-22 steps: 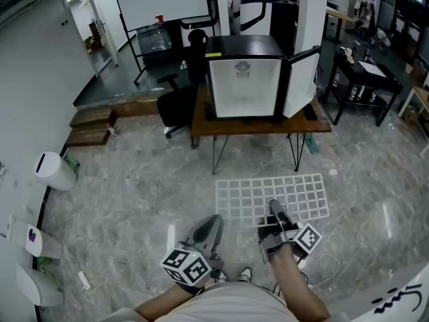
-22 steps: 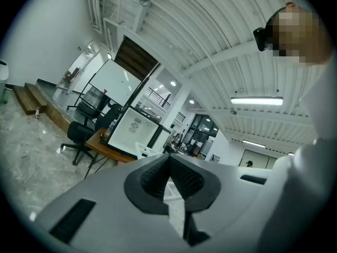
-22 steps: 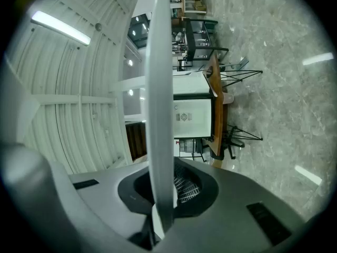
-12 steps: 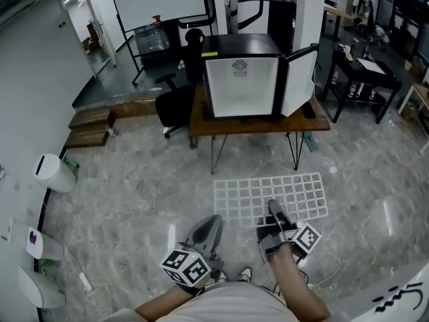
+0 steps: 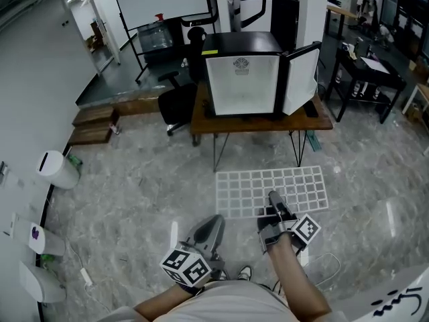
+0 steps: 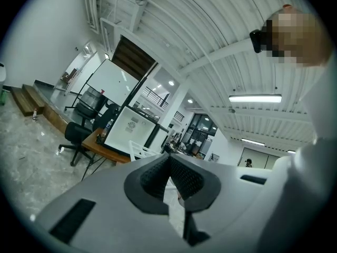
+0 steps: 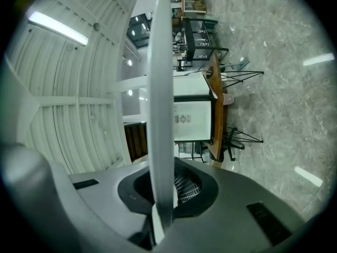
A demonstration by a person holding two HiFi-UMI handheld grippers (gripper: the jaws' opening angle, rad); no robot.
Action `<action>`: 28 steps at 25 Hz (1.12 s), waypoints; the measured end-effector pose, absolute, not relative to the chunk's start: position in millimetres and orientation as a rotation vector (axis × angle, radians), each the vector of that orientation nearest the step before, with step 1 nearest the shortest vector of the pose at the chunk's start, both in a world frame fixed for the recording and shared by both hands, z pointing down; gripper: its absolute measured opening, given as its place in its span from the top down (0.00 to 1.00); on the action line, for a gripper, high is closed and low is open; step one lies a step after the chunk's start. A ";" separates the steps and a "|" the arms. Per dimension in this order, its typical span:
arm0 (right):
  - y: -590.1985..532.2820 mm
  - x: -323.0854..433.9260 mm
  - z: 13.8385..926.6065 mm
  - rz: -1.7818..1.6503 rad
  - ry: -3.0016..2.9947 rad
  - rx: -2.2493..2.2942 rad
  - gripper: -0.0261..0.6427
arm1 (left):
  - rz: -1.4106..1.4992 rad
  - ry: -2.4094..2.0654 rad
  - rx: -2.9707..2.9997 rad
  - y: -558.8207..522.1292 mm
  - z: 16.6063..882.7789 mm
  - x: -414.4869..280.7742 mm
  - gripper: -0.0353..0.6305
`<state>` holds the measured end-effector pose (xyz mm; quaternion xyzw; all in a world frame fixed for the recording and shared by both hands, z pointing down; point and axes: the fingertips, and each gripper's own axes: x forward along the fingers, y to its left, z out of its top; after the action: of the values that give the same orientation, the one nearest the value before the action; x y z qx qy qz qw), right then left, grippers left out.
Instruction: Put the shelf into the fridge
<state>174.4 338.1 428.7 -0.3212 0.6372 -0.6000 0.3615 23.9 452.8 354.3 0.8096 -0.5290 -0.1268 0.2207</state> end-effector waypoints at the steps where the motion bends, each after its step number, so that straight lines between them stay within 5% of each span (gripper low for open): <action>1: 332.4 173.8 429.3 -1.549 1.646 -0.827 0.89 | -0.351 -1.463 2.239 450.7 354.6 26.6 0.94; 14: 257.4 150.4 431.5 -1.562 1.652 -0.798 0.89 | -0.357 -1.451 2.231 395.4 361.7 32.9 0.94; 28: 98.7 99.1 447.6 -1.530 1.613 -0.894 0.89 | -0.331 -1.306 2.262 214.4 375.6 -23.0 0.94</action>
<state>99.1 98.7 447.6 -0.3473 0.6270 -0.5948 0.3640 -23.0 214.4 375.6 0.8316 -0.4800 -0.1216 0.2515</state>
